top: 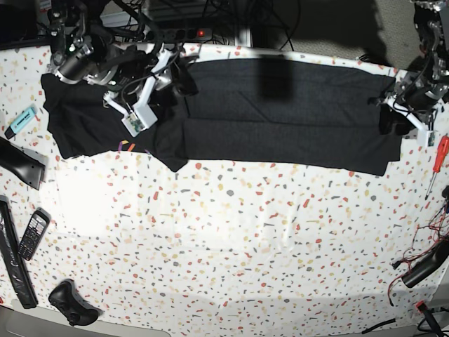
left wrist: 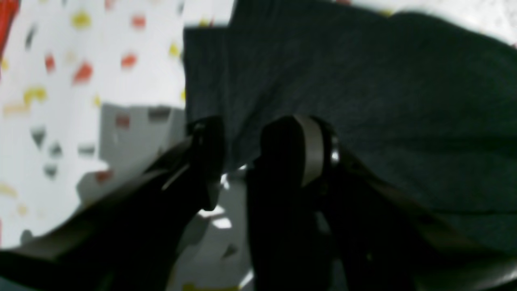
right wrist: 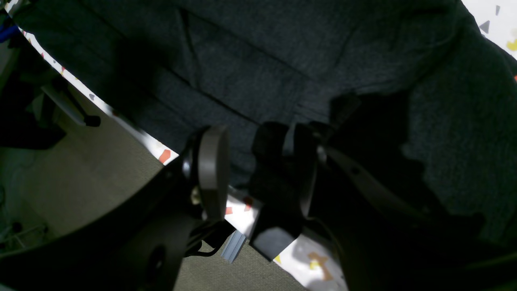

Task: Fold the T-shirt properly
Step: 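Grasp the opposite end of the strip with the left gripper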

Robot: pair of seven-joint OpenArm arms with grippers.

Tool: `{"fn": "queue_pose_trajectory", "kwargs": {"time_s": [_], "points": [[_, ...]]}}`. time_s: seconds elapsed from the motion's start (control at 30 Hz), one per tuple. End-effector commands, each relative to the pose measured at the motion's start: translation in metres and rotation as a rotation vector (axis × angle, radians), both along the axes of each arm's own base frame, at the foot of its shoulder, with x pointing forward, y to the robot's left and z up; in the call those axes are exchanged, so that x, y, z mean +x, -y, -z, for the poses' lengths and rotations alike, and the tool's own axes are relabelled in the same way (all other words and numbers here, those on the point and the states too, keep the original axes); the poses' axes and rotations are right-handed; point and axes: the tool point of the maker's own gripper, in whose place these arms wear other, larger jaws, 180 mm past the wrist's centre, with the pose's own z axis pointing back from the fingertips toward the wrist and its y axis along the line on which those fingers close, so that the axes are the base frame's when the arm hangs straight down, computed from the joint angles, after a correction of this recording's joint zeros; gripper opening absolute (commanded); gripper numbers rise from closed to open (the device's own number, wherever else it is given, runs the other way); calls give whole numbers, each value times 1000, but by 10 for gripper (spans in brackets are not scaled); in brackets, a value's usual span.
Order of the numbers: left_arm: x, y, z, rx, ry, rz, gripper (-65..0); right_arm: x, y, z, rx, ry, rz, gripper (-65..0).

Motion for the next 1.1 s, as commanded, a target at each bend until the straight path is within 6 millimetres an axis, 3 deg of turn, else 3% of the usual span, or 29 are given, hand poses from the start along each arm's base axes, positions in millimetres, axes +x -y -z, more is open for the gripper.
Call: {"fn": "queue_pose_trajectory", "kwargs": {"time_s": [0.0, 0.13, 0.23, 0.43, 0.6, 0.73, 0.93, 1.07], "points": [[7, -12, -15, 9, 53, -18, -390, 5, -3, -11, 19, 40, -9, -395], [2, -32, -32, -60, 85, -65, -390, 5, -2, -10, 13, 41, -8, -395], [-8, -35, -39, -136, 81, -57, -390, 6, -1, -10, 7, 45, -7, -395], [-31, -16, -21, -228, 27, -67, -390, 7, -2, -11, 14, 52, -5, -395], [-36, 8, -9, -307, 4, -80, -393, 6, -1, -10, 11, 48, -6, -395], [-31, 16, -7, -350, 25, -130, -397, 6, -1, -10, 11, 47, -6, -395], [-7, 29, -15, -400, 79, -148, -397, 6, -1, -10, 11, 48, -6, -395], [2, 35, -1, -447, 57, -174, -397, 5, -1, -9, 5, 41, -7, -395]]}}
